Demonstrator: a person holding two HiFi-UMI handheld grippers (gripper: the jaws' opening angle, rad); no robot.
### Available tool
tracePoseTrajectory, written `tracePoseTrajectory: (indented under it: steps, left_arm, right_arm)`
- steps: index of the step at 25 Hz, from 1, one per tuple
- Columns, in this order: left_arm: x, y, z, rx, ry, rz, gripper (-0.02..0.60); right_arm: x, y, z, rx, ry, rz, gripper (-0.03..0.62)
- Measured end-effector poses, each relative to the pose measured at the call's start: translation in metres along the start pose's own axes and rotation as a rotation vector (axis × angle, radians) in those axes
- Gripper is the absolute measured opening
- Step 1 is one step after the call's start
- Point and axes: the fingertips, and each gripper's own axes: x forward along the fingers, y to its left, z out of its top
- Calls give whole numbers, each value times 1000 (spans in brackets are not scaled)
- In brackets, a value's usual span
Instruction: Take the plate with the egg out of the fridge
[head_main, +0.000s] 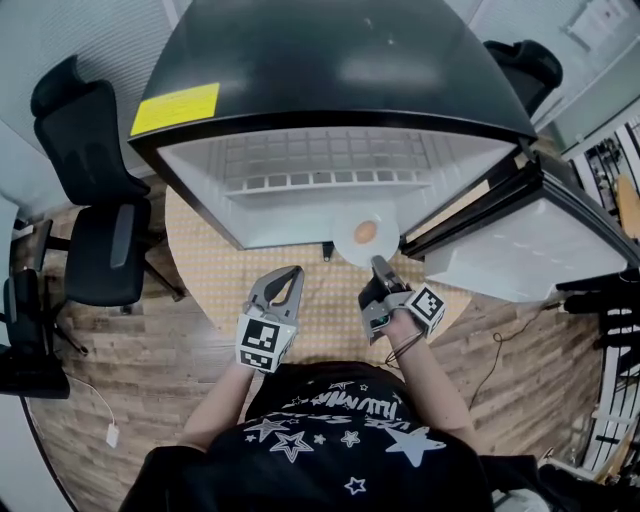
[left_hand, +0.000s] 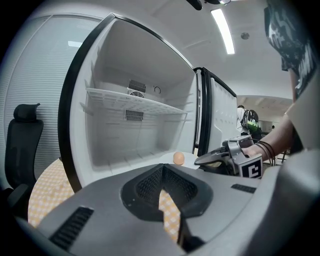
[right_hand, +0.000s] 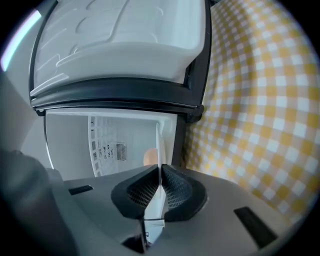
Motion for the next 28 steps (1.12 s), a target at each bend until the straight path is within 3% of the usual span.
tracePoseTrajectory:
  steps: [7, 16, 24, 28]
  left_arm:
    - [-7, -1, 0, 12, -5, 21, 8]
    - [-21, -29, 6, 16, -9, 109, 8]
    - [-34, -71, 1, -38, 3, 244, 8]
    - [-41, -111, -1, -25, 12, 302, 8]
  right_arm:
    - [-12, 20, -6, -17, 30, 72, 37]
    - [-31, 26, -1, 0, 105, 110, 38]
    - [-58, 19, -1, -75, 301, 80, 38]
    - [-85, 18, 10, -85, 369, 106, 38]
